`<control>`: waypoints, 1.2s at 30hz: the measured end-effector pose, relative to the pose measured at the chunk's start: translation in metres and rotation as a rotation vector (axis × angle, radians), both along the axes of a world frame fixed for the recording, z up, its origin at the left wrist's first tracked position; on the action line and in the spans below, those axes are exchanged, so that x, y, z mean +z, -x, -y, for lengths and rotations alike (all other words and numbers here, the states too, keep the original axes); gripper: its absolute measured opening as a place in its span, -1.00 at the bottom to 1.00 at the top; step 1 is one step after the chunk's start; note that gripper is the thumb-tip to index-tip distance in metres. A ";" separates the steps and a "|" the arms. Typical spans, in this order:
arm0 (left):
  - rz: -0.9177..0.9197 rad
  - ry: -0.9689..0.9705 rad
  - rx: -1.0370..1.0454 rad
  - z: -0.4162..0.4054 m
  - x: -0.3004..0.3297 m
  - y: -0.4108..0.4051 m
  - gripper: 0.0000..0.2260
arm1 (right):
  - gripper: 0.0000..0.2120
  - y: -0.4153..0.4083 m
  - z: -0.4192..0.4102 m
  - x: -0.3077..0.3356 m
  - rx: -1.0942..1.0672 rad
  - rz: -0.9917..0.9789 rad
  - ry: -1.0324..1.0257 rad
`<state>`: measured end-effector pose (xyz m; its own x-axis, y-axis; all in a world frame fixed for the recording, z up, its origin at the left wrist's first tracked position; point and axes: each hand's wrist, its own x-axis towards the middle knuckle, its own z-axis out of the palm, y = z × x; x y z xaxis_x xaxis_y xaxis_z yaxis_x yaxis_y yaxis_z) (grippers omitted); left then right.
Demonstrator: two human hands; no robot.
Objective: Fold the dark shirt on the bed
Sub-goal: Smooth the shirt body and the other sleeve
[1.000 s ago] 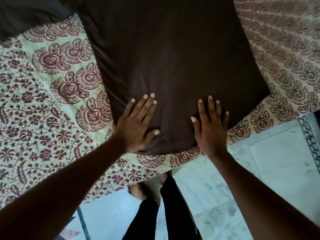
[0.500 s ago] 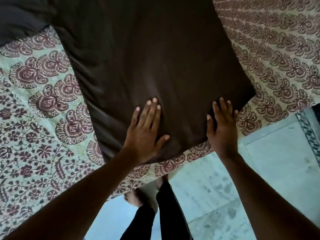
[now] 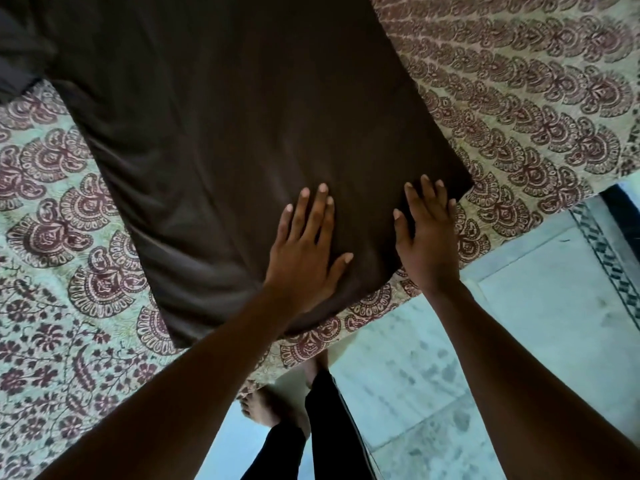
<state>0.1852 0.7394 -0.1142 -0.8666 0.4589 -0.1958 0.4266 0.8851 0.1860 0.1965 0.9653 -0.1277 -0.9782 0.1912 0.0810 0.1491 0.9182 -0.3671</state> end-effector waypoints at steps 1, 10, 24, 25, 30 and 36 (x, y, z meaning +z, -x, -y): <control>0.004 -0.004 -0.050 -0.006 -0.003 -0.002 -0.24 | -0.52 -0.002 -0.004 -0.002 0.024 0.028 -0.038; -0.031 -0.157 -0.304 -0.038 0.000 -0.026 -0.40 | -0.50 -0.006 -0.033 0.002 -0.040 0.067 -0.196; -0.037 -0.087 -0.362 -0.047 -0.002 0.000 -0.38 | -0.44 0.000 -0.037 0.009 -0.126 0.088 -0.194; -0.055 -0.071 -0.268 -0.049 -0.001 0.004 -0.39 | -0.45 0.005 -0.034 0.011 -0.124 0.063 -0.170; 0.013 -0.011 -0.172 -0.050 -0.005 0.006 -0.28 | -0.50 0.038 -0.010 0.014 0.146 0.053 -0.031; -0.069 -0.096 -0.121 0.004 0.011 -0.011 -0.39 | -0.48 0.030 0.003 0.010 0.086 0.222 -0.139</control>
<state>0.1957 0.7358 -0.1032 -0.8137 0.5746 -0.0880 0.5438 0.8060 0.2338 0.1666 0.9621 -0.1175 -0.9872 0.1082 -0.1172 0.1306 0.9702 -0.2043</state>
